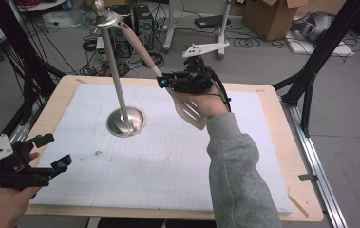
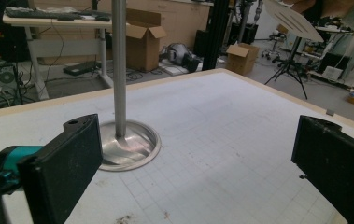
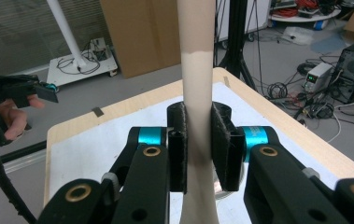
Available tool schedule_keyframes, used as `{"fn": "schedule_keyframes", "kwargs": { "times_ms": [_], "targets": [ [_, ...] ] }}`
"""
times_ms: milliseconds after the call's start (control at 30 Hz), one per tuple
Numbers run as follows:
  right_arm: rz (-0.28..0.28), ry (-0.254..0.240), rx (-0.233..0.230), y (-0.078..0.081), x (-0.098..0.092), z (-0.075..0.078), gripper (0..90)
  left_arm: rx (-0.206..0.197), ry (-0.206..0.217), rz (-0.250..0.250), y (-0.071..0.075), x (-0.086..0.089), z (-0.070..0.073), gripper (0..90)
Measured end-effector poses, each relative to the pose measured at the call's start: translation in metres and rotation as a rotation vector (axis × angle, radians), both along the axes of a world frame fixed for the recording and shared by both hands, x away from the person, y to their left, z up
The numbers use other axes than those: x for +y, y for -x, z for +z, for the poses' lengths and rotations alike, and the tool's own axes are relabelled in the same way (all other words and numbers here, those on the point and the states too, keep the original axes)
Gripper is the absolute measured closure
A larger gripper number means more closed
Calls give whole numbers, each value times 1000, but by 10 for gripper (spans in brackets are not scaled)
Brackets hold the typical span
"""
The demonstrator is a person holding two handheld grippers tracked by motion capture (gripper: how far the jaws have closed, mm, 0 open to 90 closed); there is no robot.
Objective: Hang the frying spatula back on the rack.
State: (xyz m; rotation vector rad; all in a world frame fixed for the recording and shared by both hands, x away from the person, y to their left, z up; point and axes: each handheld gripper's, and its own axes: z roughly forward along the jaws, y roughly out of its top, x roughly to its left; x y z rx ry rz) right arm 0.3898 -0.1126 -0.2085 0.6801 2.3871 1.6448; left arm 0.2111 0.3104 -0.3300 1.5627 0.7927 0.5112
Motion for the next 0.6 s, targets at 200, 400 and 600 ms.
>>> {"fn": "schedule_keyframes", "kwargs": {
  "times_ms": [200,400,600],
  "targets": [
    [0,3,6,-2,1,-2,781,-1,-2,-2,0,1,0,25],
    [3,8,13,-5,2,-4,781,0,0,1,1,1,0,25],
    [5,8,15,-8,6,-6,781,2,-3,0,1,0,0,25]
  ]
}}
